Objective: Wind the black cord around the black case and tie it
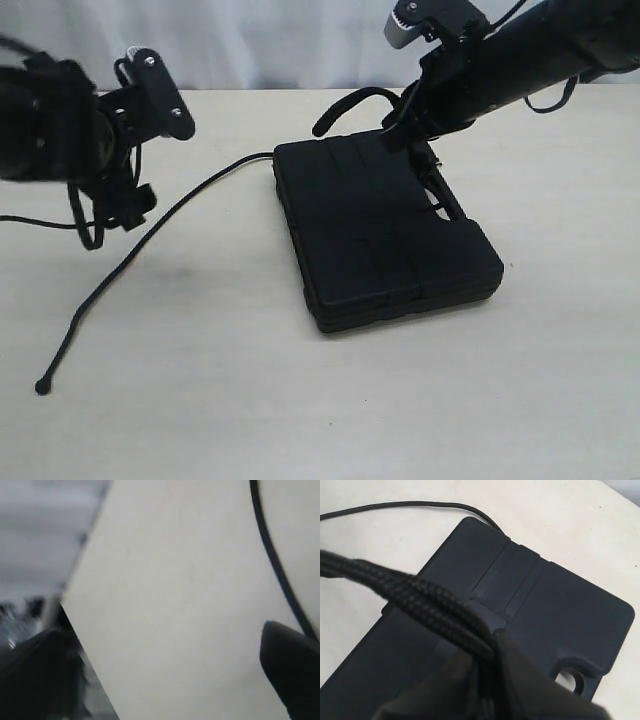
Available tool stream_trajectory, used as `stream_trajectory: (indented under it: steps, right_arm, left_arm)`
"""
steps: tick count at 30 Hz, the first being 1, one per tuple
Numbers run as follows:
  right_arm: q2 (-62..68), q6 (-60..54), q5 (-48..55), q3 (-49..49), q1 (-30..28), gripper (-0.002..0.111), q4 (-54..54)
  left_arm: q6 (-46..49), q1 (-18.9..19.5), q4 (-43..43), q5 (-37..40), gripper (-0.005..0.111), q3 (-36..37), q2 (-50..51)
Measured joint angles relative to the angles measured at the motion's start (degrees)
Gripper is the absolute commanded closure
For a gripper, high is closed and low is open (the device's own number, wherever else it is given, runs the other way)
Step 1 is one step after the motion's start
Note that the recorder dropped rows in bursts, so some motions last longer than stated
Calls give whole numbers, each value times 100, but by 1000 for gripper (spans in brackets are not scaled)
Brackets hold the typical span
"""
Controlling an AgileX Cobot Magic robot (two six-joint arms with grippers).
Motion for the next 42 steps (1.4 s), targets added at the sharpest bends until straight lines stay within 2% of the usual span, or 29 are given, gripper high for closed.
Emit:
stream_trajectory:
  steps: [2,5,7,9,13,15,20,23,34,39,42]
  right_arm:
    - [0,0,0,0,0,104,0]
    - [0,0,-11,0,0,104,0]
    - [0,0,-11,0,0,104,24]
    - [0,0,22,0,0,104,48]
    - [0,0,48,24,0,104,188]
    - [0,0,48,46,0,104,230]
    - [0,-11,48,59,0,104,252]
    - [0,-32,48,59,0,104,302]
    - [0,-95,37,59,0,104,370]
    - [0,-95,37,59,0,104,382]
    - [0,-95,37,59,0,104,382]
  left_arm:
    - [1297,275,-2003,841,2,-549,305]
    - [2289,648,-4292,1410,2,-1010,490]
    - [2704,761,-5308,1302,2,-1062,478]
    - [2890,813,-5885,1083,2,-983,423]
    - [2925,1103,-6166,609,2,-467,401]
    - [2915,1343,-6180,280,7,-182,401]
    - [2892,1724,-6180,-430,35,296,401]
    - [2892,1772,-6205,-610,42,352,401]
    - [2892,1771,-6205,-1014,43,352,522]
    - [2602,1771,-5894,-1205,54,400,735]
    - [2481,1771,-5757,-1249,56,400,793]
